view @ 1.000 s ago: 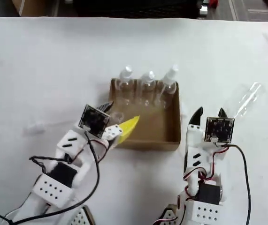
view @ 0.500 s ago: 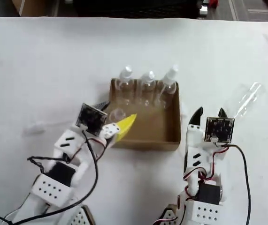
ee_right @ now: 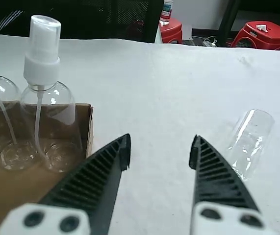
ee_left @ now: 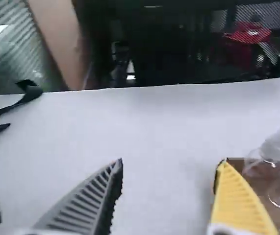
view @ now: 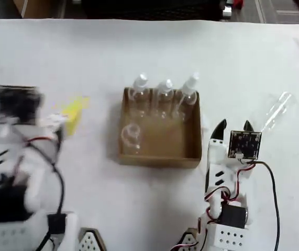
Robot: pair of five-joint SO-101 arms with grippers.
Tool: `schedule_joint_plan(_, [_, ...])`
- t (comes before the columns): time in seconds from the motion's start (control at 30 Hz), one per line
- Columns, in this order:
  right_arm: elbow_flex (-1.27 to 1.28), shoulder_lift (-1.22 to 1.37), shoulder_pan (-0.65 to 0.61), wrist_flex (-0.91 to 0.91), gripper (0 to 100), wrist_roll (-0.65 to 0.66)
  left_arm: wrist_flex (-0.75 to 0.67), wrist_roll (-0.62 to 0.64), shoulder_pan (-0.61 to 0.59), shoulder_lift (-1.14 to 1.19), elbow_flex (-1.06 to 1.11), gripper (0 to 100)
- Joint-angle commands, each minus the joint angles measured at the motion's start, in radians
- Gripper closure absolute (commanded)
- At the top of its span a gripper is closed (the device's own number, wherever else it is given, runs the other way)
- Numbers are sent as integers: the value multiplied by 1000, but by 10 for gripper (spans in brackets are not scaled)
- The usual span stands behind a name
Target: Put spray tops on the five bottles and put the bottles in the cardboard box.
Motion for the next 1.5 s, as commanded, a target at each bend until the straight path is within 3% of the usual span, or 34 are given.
schedule_joint_plan(0.0, [8, -5, -10, -16, 822, 9, 229, 94, -166, -16, -236, 722])
schedule_joint_plan(0.2, [8, -5, -35, 4, 822, 11, 333, 193, -236, -5, -245, 722])
schedule_joint_plan(0.3, [8, -5, -30, 4, 822, 11, 318, 282, -251, 56, -247, 721])
schedule_joint_plan(0.77, [8, -5, -28, 4, 822, 11, 356, 292, -286, 561, -249, 719])
schedule_joint_plan(1.07, [8, -5, -33, 4, 822, 11, 356, 491, -358, 644, -249, 718])
schedule_joint_plan(1.2, [8, -5, -33, 4, 822, 11, 356, 462, -357, 642, -249, 721])
schedule_joint_plan(1.47, [8, -5, -33, 4, 822, 11, 388, 259, -357, 644, -247, 722])
